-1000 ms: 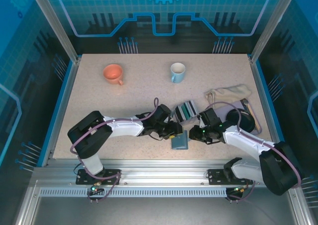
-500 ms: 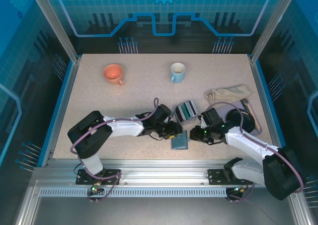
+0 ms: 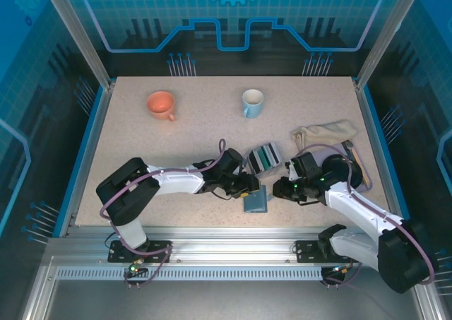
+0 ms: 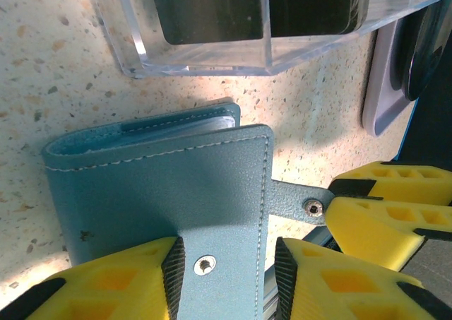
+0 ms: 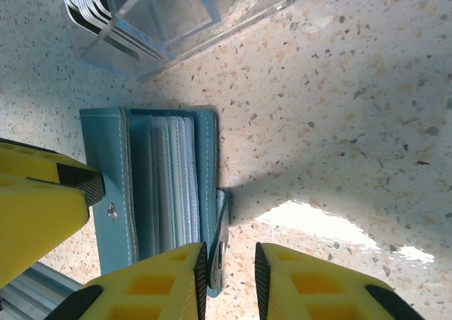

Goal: Put the credit cards into the card holder

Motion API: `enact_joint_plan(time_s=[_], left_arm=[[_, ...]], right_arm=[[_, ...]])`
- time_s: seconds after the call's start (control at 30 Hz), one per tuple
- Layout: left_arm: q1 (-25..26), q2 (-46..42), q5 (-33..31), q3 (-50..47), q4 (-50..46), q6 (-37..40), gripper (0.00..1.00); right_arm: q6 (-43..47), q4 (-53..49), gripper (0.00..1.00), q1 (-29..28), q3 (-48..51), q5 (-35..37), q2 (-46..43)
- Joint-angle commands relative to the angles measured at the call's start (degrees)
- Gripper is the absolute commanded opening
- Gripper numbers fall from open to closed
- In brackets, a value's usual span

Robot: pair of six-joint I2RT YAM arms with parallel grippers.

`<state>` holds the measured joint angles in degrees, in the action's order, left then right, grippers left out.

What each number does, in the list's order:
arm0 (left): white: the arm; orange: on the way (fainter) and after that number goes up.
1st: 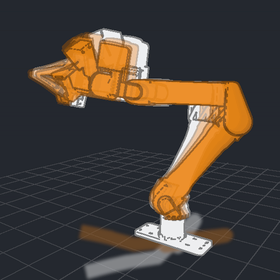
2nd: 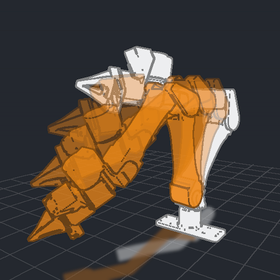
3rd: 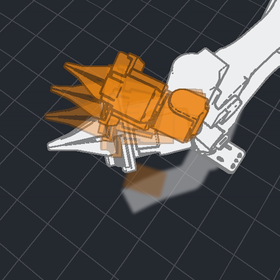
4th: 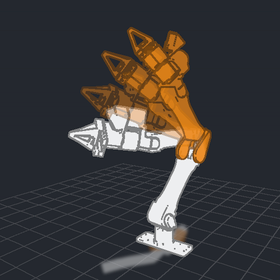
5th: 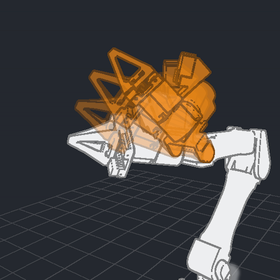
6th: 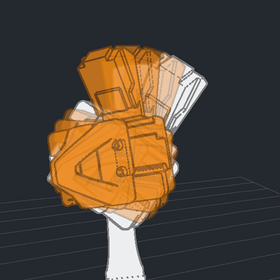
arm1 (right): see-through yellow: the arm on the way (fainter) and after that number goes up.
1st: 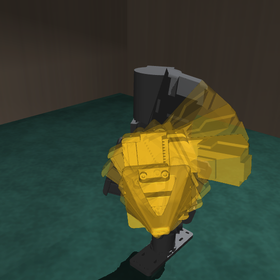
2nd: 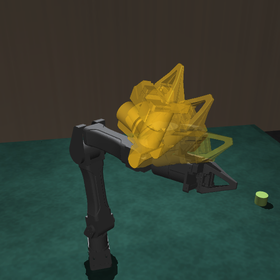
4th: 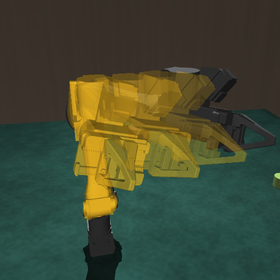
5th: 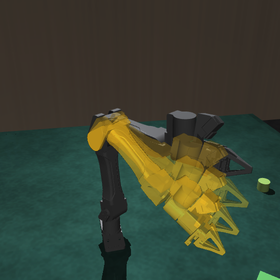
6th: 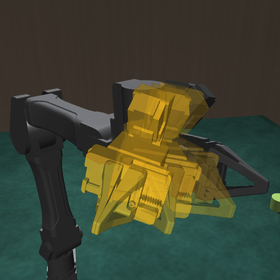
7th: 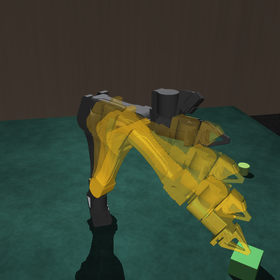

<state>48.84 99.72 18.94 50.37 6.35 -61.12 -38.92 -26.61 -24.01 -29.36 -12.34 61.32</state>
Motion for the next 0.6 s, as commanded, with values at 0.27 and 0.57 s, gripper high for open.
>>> enact_joint_plan(time_s=[0.27,0.57], left_arm=[[0.7,1.2,0.1,0.9,-0.7,0.7,0.41],[1.2,-2.6,-6.0,2.6,-10.2,4.7,0.47]], right_arm=[[1.4,-1.2,0.13,1.9,-0.3,-2.7,-0.6],[0.6,1.8,0.04,2.0,0.3,-7.3,-1.7]])
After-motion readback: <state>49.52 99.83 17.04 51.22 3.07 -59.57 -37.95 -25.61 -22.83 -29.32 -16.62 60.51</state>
